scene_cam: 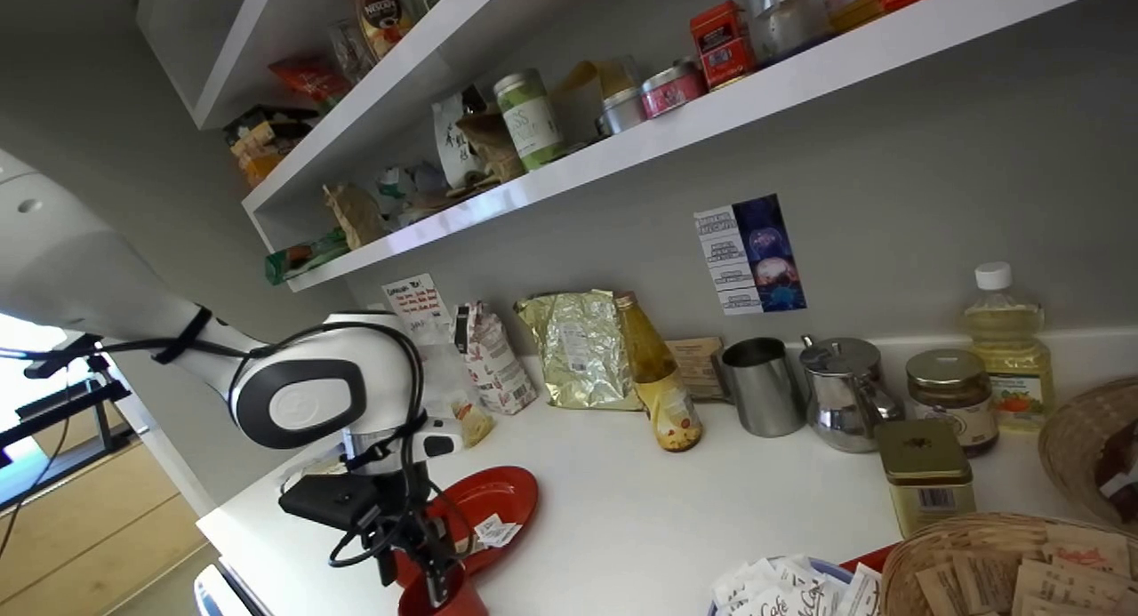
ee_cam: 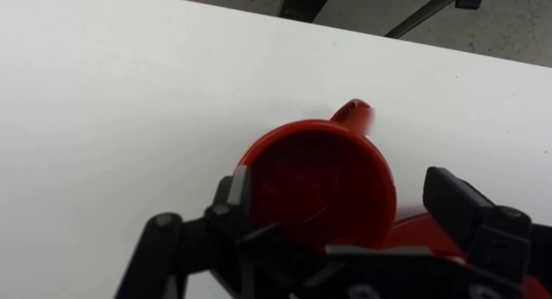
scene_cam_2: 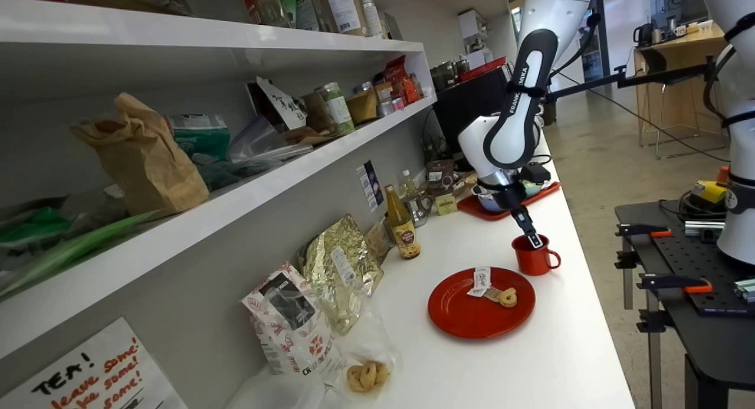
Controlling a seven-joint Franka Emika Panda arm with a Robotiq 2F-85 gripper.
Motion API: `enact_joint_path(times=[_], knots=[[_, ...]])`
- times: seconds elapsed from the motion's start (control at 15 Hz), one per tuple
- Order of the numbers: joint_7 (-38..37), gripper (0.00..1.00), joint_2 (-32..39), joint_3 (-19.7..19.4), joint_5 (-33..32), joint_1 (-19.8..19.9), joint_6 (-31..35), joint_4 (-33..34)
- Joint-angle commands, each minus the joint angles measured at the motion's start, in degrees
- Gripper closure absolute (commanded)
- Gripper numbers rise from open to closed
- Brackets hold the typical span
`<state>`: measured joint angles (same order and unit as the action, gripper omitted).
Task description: Put the cup on the plate
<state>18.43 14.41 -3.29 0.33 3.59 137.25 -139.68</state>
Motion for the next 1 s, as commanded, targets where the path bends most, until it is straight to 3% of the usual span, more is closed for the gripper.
enact_joint_path(times=[0.0, 0.93], knots=[[-0.9, 0.0, -1.6, 0.1, -0.9, 1.3, -0.6, 1.3], [-0.4, 0.0, 8.9, -2.1, -2.4, 6.1, -1.0, 7.7]])
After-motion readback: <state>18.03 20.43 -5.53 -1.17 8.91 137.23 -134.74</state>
